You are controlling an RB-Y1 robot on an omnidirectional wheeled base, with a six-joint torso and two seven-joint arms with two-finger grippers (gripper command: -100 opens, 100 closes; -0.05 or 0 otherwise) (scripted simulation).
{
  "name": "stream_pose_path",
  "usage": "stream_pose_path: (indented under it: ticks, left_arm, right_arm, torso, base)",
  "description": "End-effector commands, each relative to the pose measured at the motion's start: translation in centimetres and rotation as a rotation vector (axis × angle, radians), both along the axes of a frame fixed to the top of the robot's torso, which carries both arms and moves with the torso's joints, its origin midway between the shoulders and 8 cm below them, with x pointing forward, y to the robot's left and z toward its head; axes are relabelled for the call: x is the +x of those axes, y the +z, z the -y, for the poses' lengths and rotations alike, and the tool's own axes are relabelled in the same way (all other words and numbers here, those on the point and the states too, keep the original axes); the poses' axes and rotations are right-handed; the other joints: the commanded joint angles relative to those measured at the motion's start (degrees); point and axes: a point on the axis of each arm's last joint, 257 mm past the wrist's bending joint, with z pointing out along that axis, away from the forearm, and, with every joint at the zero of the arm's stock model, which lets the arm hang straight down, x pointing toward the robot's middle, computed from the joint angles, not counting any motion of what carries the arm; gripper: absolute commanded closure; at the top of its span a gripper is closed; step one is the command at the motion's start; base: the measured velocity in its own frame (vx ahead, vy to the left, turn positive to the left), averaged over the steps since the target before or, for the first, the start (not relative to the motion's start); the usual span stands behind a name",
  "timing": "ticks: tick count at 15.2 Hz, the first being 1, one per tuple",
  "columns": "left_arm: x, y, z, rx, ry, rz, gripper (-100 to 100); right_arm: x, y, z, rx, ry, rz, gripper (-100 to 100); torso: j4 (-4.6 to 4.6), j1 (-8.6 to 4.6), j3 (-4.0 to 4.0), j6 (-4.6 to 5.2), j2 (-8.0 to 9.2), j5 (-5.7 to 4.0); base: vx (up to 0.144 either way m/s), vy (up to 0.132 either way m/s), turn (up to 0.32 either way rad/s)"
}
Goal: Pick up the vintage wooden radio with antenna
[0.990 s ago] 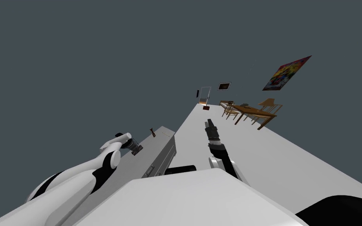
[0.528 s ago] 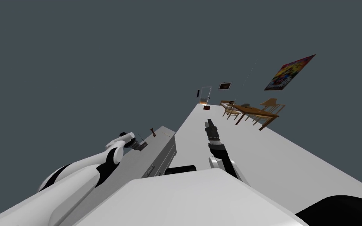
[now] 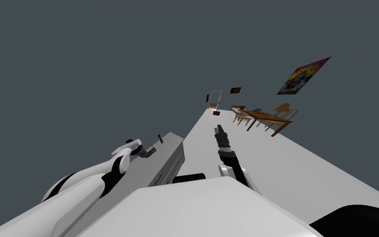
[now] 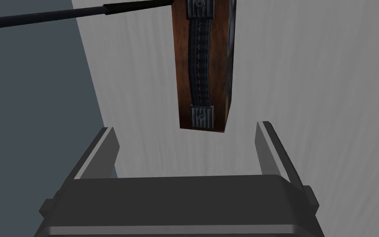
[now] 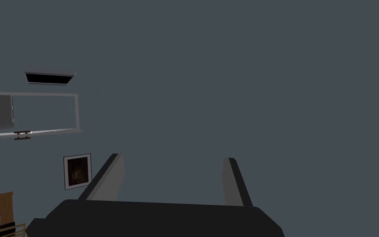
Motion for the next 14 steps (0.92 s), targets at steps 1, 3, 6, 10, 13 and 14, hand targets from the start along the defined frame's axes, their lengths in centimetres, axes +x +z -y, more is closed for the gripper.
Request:
stream_pose_path:
  ticks: [1,3,6,10,13,14]
  left_arm:
    - [-0.1,-0.8,0.4,0.000,0.000,0.001,-100]
    - [-0.4,-1.7,0.8,0.000,-0.002,0.001,-100]
    - [-0.4,-1.6,0.8,-0.001,-0.001,0.000,-100]
    - [-0.4,-1.6,0.9,-0.002,-0.001,0.000,100]
    - [0.0,-0.1,0.0,0.000,0.001,0.000,100]
    - [-0.2,-0.6,0.3,-0.002,0.001,0.000,100]
  right_arm:
    - [0.0,0.0,0.0,0.000,0.000,0.000,0]
    - [0.0,0.0,0.0,0.000,0.000,0.000,0]
    - [0.0,0.0,0.0,0.000,0.000,0.000,0]
    - [0.0,0.0,0.0,0.000,0.000,0.000,0]
    - [0.0,0.0,0.0,0.000,0.000,0.000,0]
    - [0.0,0.0,0.0,0.000,0.000,0.000,0]
  torso:
    - [0.00,0.00,0.00,0.00,0.00,0.00]
    - [0.00,0.00,-0.01,0.00,-0.02,-0.01]
    - [0.00,0.00,-0.01,0.01,-0.02,-0.02]
    - [0.00,0.03,-0.01,0.01,-0.03,-0.01]
    - [0.04,0.06,-0.01,0.01,-0.05,-0.05]
    - [0.04,0.06,0.00,0.01,-0.03,-0.06]
  base:
    - [0.003,-0.004,0.011]
    - [0.002,-0.001,0.006]
    - [0.000,-0.004,0.004]
    - [0.000,0.000,0.000]
    - [0.000,0.005,-0.011]
    - [-0.004,0.002,-0.011]
